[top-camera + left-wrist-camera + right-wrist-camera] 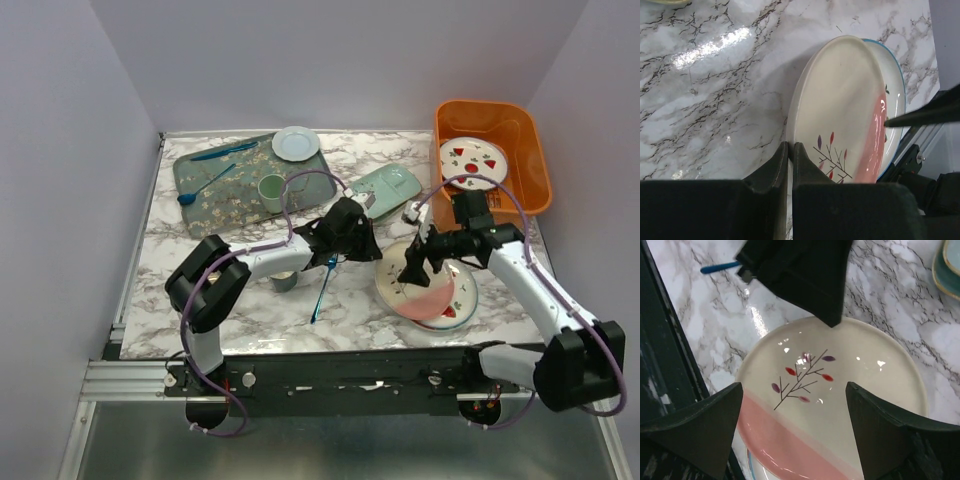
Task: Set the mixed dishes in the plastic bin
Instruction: Pick up the plate at the center of the board.
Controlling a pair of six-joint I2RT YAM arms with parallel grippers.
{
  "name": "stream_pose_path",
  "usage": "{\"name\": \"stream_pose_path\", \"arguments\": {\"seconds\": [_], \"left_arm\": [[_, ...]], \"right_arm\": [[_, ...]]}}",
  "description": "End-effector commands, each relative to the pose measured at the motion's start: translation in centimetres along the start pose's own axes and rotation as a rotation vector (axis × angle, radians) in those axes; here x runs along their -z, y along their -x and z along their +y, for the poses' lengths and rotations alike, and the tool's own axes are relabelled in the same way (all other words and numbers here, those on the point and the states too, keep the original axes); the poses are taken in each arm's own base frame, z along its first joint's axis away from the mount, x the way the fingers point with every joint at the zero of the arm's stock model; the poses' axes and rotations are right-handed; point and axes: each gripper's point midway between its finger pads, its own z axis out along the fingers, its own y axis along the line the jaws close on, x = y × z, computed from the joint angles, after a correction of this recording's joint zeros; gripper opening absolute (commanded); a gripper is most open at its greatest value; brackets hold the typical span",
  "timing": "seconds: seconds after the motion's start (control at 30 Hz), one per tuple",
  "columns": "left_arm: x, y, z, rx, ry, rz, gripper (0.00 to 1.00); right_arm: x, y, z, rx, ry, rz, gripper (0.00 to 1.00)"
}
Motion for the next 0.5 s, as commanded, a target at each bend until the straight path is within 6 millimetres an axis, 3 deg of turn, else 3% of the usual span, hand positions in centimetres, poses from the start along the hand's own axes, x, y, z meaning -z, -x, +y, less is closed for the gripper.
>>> {"name": "stream_pose_path", "arguments": {"seconds": [0.0,0.03,0.1,0.27,0.4,0.47], "left_arm": [[0.2,1.7,-2.7,0.033,-0.101,-0.028,0.0],[0.3,1.7,-2.8,0.036,-0.104,-0.025,0.0],[0.3,1.8,-2.8,0.044,-0.104,-0.025,0.0],[0.3,2.0,-2.9,0.072,-0.116,-0.028,0.0],[0.1,2.1,-3.1,0.095,-0.131,-0.029,0.0],[0.1,2.1,-3.1,0.104,-0.135,-0.029,0.0]], "right_arm": [[-0.8,1.1,0.6,0.292,-0.175,0.055,0.92],[-1.0,0.4,0.3,0.319,-0.216,0.086,0.92],[-1.7,-0.1,1.8,0.404,-0.21,0.113,0.92],[-3.0,-3.6,4.2,0.575,-0.219,0.26,0.94],[-3.7,-4.7,5.7,0.613,-0.187,0.287,0.94],[-3.9,-4.8,5.5,0.637,-0.217,0.304,0.94]]}}
